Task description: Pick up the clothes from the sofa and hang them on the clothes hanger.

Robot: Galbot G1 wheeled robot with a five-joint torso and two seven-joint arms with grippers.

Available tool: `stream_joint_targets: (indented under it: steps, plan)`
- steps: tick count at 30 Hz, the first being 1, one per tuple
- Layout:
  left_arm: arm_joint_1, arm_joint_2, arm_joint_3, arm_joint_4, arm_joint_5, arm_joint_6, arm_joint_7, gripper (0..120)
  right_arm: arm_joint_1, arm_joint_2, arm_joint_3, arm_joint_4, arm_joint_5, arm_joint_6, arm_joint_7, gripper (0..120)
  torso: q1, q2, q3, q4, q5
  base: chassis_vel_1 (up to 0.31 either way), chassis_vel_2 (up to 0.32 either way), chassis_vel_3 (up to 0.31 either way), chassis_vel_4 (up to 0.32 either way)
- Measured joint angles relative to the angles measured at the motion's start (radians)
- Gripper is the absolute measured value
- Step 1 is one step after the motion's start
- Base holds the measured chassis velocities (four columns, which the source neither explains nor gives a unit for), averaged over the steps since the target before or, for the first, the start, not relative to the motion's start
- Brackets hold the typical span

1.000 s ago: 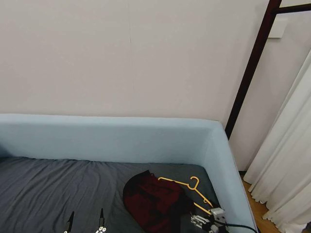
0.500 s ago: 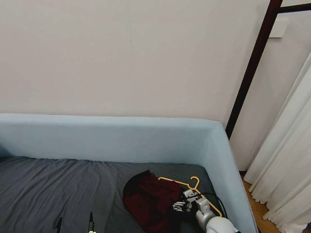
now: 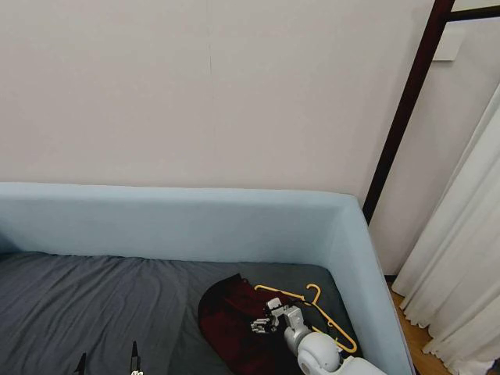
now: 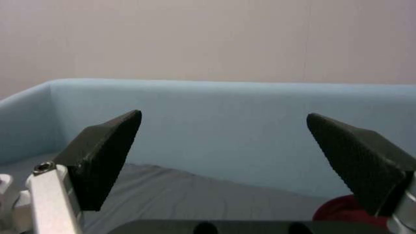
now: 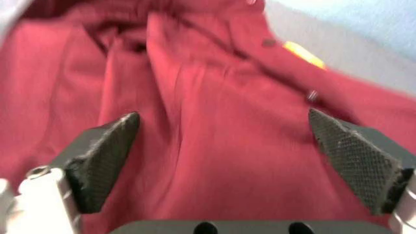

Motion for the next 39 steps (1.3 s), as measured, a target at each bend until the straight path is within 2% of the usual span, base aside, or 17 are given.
stream_joint_targets:
  steps: [4,6,9,11,14,15,20,21,25,32,39]
  plan:
    - [0.001,0.002,-0.007,-0.009,-0.001,-0.001,-0.004,100,-0.004,0.009,-0.002,-0.011,-0.004,0.009,0.002,77,0.0,0.0,0.0,0.0,0.0002,0.0,0.0,0.0,0.0]
    - [0.002,0.003,-0.008,-0.012,-0.002,-0.002,-0.006,100,-0.005,0.008,-0.002,-0.011,-0.007,0.013,0.003,74,0.0,0.0,0.0,0.0,0.0,0.0,0.0,0.0,0.0]
    - [0.01,0.001,-0.007,-0.02,-0.002,-0.002,-0.008,100,-0.017,0.007,0.002,-0.011,-0.01,0.023,0.006,58,0.0,0.0,0.0,0.0,0.0002,0.0,0.0,0.0,0.0]
    - [0.01,0.0,-0.005,-0.02,-0.002,-0.002,-0.009,100,-0.021,0.006,0.003,-0.01,-0.013,0.026,0.006,55,0.0,0.0,0.0,0.0,0.0001,0.0,0.0,0.0,0.0]
    - [0.005,0.0,-0.002,-0.011,-0.001,-0.002,-0.009,100,-0.027,0.005,0.003,-0.009,-0.017,0.036,0.006,40,0.0,0.0,0.0,0.0,0.0,0.0,0.0,0.0,0.0]
    - [0.005,0.0,-0.002,-0.011,-0.001,-0.002,-0.009,100,-0.027,0.005,0.003,-0.009,-0.017,0.036,0.006,40,0.0,0.0,0.0,0.0,0.0,0.0,0.0,0.0,0.0]
    - [-0.002,0.005,-0.002,-0.004,-0.003,-0.002,-0.01,100,-0.028,0.007,0.003,-0.008,-0.031,0.049,0.011,20,0.0,0.0,0.0,0.0001,0.0002,0.0,0.0,0.0,0.0]
    - [-0.002,0.005,-0.002,-0.004,-0.003,-0.002,-0.01,100,-0.028,0.007,0.003,-0.008,-0.031,0.049,0.011,20,0.0,0.0,0.0,0.0001,0.0002,0.0,0.0,0.0,0.0]
    - [-0.011,0.007,0.0,0.0,-0.013,-0.002,-0.01,99,-0.028,0.001,0.005,-0.011,-0.05,0.07,0.015,2,0.0,0.0,0.0,0.0001,0.0002,0.0,0.0,0.0,0.0]
    - [-0.018,0.004,0.003,0.005,-0.014,-0.001,-0.009,99,-0.022,-0.011,0.015,0.006,-0.07,0.083,0.045,0,0.0,0.0,0.0,0.0001,0.0002,0.0,0.0,0.0,0.0]
    - [-0.028,0.005,0.002,0.005,-0.017,-0.002,-0.001,99,0.03,-0.062,0.023,0.132,-0.049,0.099,0.056,0,0.0,0.0,0.0,0.0001,0.0002,0.0,0.0,0.0,0.0]
